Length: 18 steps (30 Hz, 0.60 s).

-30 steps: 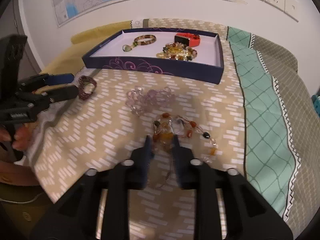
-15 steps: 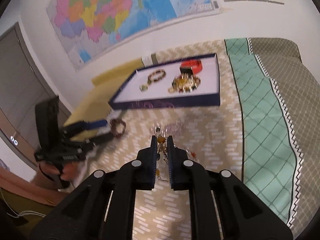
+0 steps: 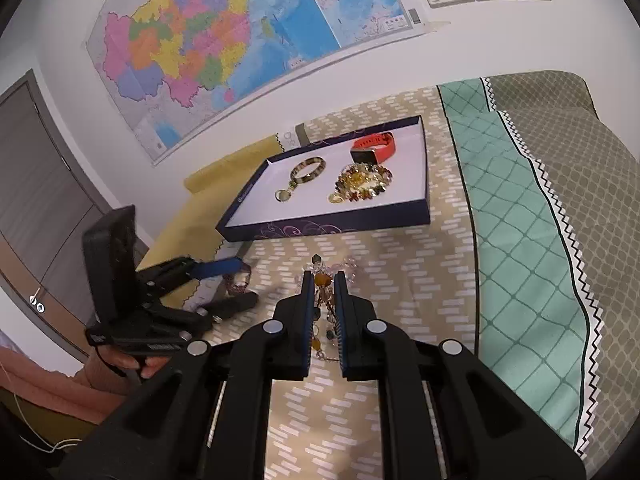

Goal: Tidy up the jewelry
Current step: 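Lift the bead necklace with the right tool while the left tool grasps the clear crystal bracelet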

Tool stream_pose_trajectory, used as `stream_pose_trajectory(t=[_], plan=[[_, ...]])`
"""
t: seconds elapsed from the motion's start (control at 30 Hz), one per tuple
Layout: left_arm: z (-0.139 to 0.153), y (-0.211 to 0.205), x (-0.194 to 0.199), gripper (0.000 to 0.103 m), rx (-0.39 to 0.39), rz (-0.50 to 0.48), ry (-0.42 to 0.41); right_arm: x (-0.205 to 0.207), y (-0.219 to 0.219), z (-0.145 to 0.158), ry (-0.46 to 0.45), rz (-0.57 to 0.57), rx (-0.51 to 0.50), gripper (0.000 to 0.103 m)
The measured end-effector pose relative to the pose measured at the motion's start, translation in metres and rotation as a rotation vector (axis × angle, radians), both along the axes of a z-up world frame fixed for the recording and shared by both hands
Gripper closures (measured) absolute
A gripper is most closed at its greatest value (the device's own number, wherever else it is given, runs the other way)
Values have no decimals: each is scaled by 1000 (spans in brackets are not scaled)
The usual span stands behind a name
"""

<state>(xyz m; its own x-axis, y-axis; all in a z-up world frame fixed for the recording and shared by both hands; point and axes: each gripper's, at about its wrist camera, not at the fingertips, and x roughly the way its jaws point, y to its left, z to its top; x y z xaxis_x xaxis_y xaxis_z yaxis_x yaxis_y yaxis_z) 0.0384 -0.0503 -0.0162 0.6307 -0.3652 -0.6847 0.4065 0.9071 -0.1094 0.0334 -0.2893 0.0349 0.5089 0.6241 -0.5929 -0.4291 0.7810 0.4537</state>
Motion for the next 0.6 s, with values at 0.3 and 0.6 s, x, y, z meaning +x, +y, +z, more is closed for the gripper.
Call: stream_pose_trajectory(t=[0.3, 0.6], plan=[[5, 28, -11, 33, -27, 34, 7, 4, 0, -7, 10, 2, 8, 93], [7, -20, -7, 33, 4, -87, -13, 2, -10, 8, -30, -10, 25, 93]])
